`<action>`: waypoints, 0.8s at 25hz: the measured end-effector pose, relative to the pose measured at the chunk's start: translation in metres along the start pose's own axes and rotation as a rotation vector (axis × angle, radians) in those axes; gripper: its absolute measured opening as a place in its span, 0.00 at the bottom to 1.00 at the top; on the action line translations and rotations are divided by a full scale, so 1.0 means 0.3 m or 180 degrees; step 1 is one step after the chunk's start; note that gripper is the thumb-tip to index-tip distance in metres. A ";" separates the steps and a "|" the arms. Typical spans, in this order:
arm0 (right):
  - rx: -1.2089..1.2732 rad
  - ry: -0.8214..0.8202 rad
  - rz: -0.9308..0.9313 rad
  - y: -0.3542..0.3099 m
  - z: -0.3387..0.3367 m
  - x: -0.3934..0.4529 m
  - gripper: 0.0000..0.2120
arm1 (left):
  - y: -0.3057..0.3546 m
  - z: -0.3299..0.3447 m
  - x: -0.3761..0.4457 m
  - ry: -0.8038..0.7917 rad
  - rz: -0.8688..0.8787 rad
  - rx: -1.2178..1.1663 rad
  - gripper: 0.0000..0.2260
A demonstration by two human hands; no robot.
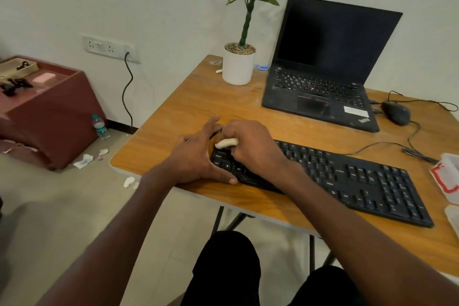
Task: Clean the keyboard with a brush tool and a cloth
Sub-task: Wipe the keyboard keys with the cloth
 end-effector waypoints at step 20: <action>-0.0927 -0.0134 0.0839 -0.008 -0.067 0.031 0.05 | -0.029 0.015 0.014 0.0035 0.0113 0.0022 0.66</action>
Point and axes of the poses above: each hand's wrist, its own x-axis towards the middle knuckle, its own z-axis out of the palm, y = z × x, the point moved 4 cm from there along x, towards the middle knuckle, and after that the axes turned 7 degrees about x, right-handed, at the moved point
